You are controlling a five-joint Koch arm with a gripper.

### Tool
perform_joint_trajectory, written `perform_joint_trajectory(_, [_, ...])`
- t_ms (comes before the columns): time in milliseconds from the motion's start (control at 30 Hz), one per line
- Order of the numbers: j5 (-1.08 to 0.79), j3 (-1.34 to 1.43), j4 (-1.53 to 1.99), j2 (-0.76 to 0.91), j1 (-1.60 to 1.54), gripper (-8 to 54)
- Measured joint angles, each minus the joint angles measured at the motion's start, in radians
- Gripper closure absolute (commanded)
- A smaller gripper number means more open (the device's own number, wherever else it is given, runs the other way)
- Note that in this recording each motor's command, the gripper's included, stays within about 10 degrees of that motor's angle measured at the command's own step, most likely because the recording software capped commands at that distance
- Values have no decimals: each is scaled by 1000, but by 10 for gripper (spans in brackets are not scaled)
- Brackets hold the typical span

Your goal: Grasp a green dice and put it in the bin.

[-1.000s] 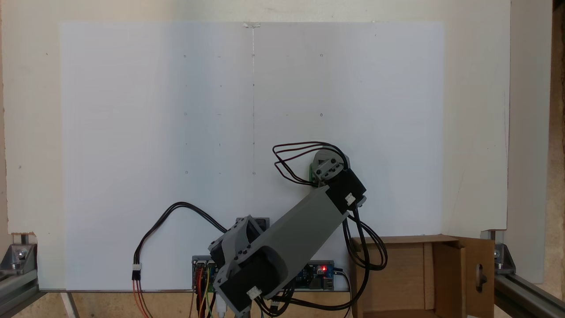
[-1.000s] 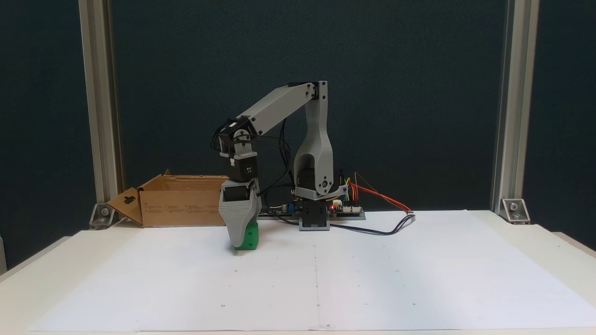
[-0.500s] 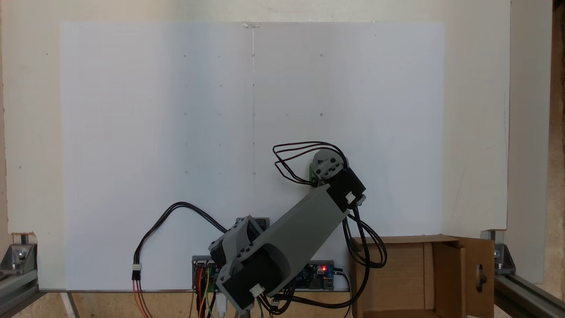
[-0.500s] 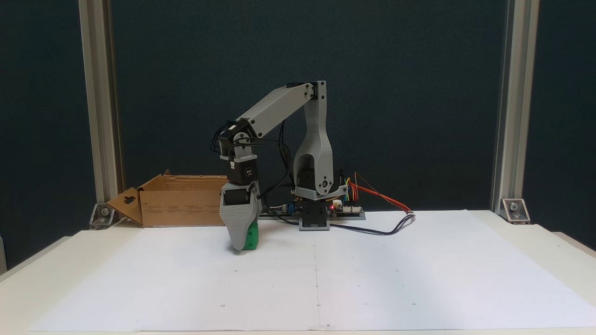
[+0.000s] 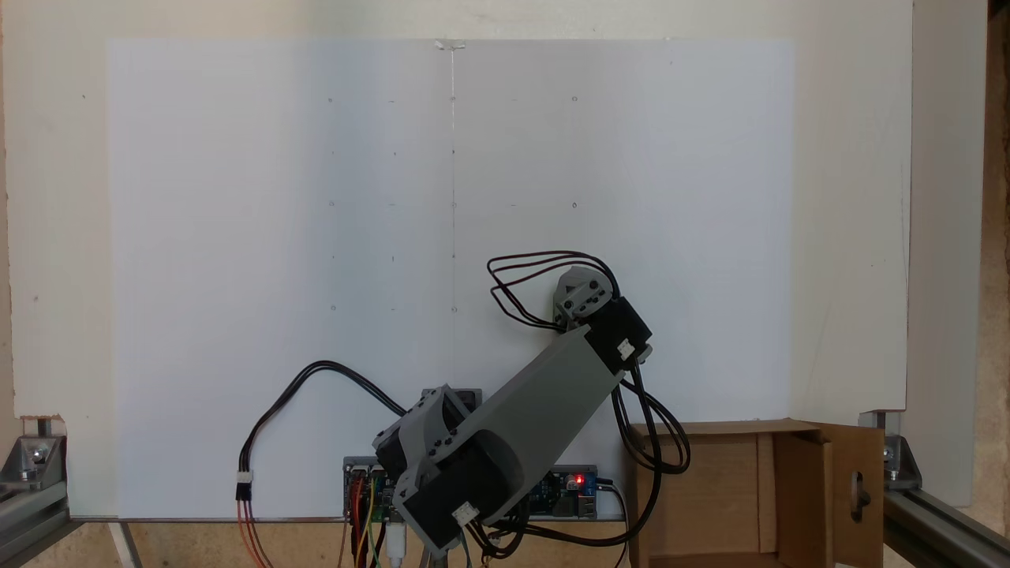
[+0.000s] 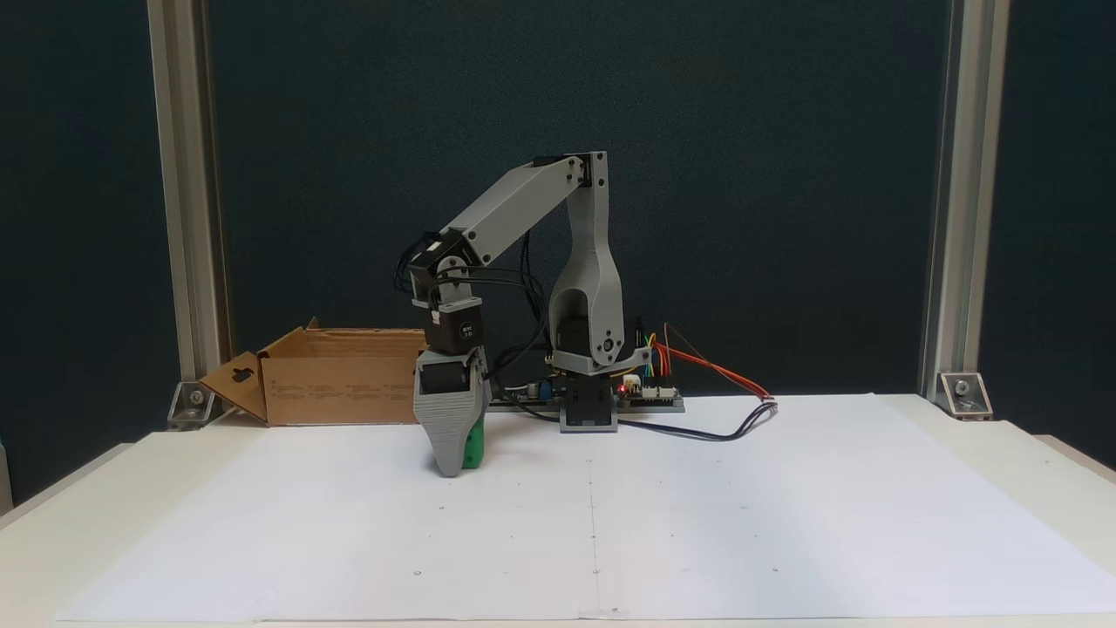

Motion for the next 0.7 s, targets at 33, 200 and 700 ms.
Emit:
perform_joint_trajectory(33, [0, 0, -6, 0, 0, 98])
perform_joint_trajectory(200, [0, 0, -43, 0, 0, 98])
perform_joint_trajectory(700, [0, -2, -77, 3, 5, 288])
